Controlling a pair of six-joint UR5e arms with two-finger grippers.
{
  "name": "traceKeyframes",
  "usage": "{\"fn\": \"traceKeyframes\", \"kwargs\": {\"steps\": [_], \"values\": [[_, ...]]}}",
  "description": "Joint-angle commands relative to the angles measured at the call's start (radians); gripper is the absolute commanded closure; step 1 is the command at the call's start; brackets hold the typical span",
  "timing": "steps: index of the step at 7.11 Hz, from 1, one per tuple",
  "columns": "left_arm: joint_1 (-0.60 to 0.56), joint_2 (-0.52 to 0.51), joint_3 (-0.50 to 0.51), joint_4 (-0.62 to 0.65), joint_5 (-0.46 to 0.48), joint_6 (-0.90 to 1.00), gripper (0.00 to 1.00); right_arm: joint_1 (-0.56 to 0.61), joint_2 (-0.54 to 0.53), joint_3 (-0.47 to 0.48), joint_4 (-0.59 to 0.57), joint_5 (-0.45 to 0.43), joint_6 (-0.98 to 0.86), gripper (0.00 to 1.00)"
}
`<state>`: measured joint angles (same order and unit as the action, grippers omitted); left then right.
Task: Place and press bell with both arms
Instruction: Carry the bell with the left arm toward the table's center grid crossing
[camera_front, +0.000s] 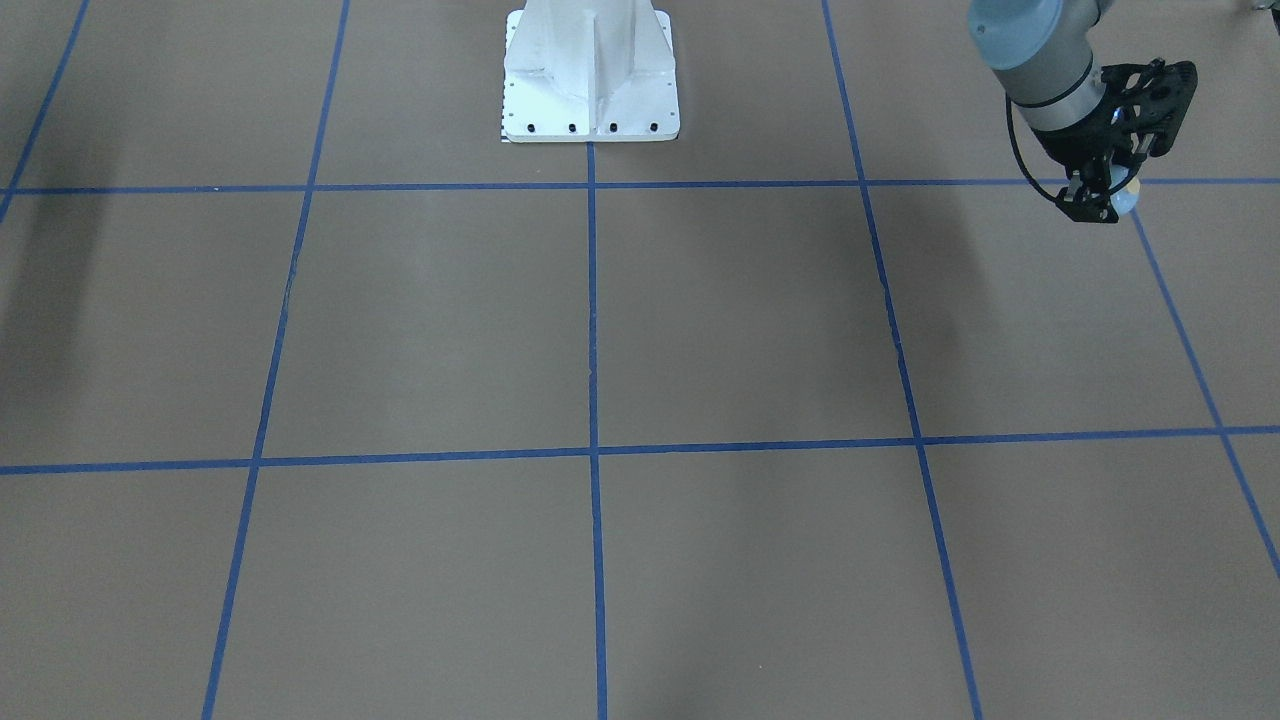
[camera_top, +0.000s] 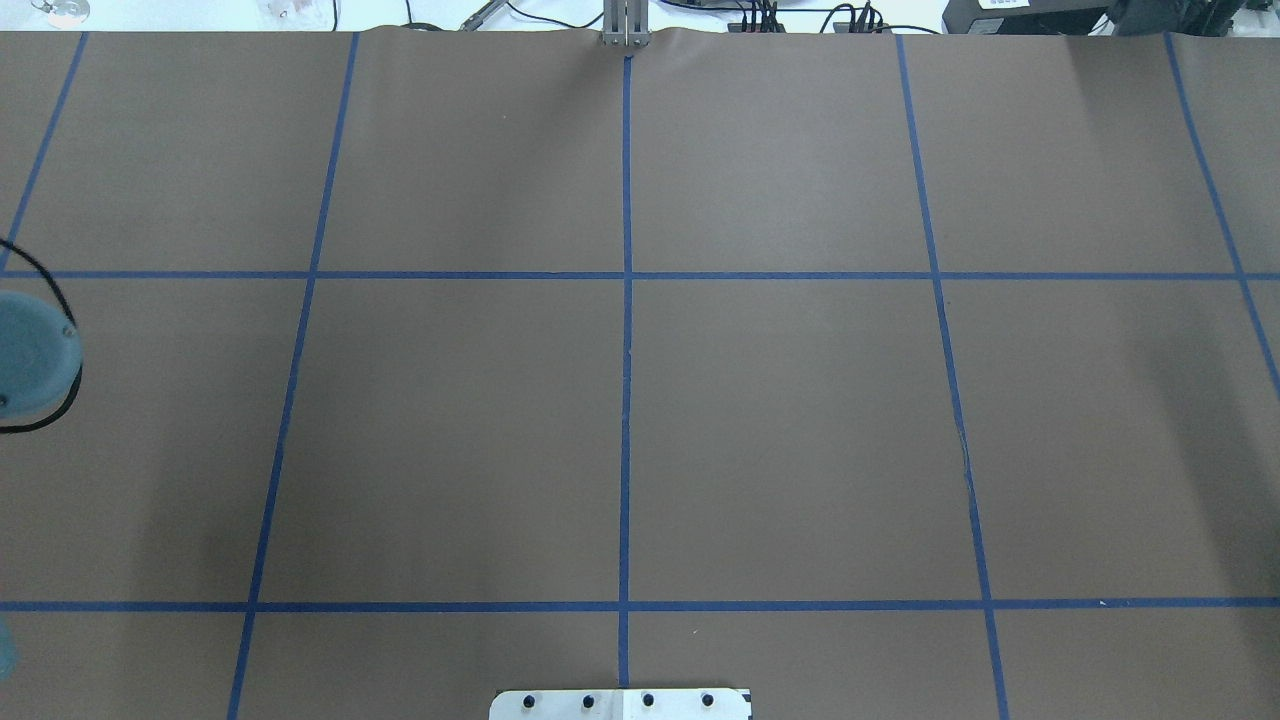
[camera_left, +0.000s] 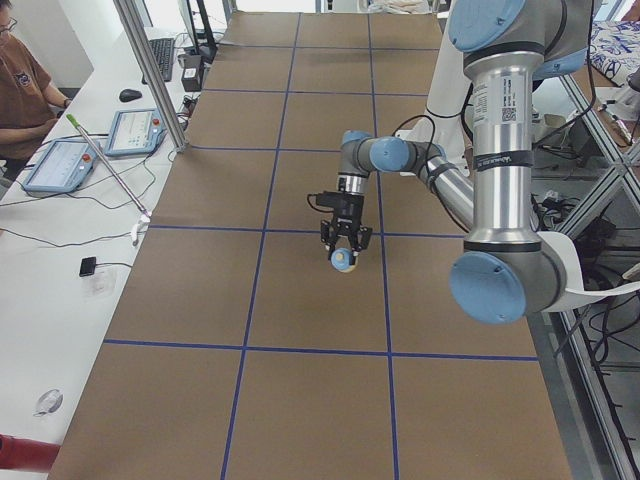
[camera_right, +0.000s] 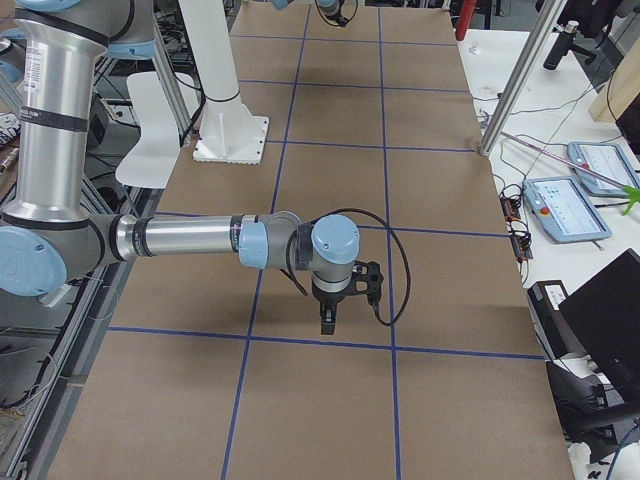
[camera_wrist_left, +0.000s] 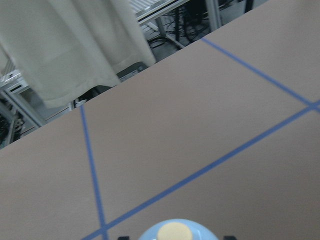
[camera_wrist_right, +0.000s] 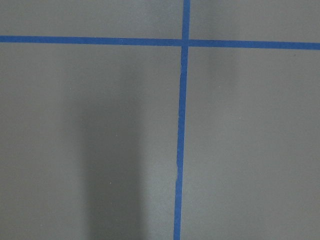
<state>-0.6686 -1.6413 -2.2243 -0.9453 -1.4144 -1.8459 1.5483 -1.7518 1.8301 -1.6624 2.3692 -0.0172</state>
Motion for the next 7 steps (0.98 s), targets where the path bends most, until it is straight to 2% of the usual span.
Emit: {"fn": "traceKeyframes", "kwargs": {"steps": [1, 2, 4, 6, 7], "values": [[-0.04, -0.218, 0.063, -0.019, 0.111, 0.242, 1.0, -0.001, 0.0, 0.0, 0.0, -0.004, 0.0, 0.0], [-0.039, -0.291, 0.148, -0.15, 0.17, 0.307, 1.0, -0.001, 0.002, -0.002, 0.0, -0.005, 0.0, 0.0], [-0.039, -0.31, 0.323, -0.637, 0.193, 0.501, 1.0, -0.001, 0.002, -0.002, -0.002, -0.002, 0.0, 0.0], [-0.036, -0.314, 0.49, -1.068, 0.221, 0.717, 1.0, -0.002, 0.002, -0.005, -0.005, 0.002, 0.0, 0.0], [-0.034, -0.359, 0.594, -1.281, 0.219, 0.8, 1.0, -0.004, 0.002, -0.006, -0.005, -0.001, 0.0, 0.0]]}}
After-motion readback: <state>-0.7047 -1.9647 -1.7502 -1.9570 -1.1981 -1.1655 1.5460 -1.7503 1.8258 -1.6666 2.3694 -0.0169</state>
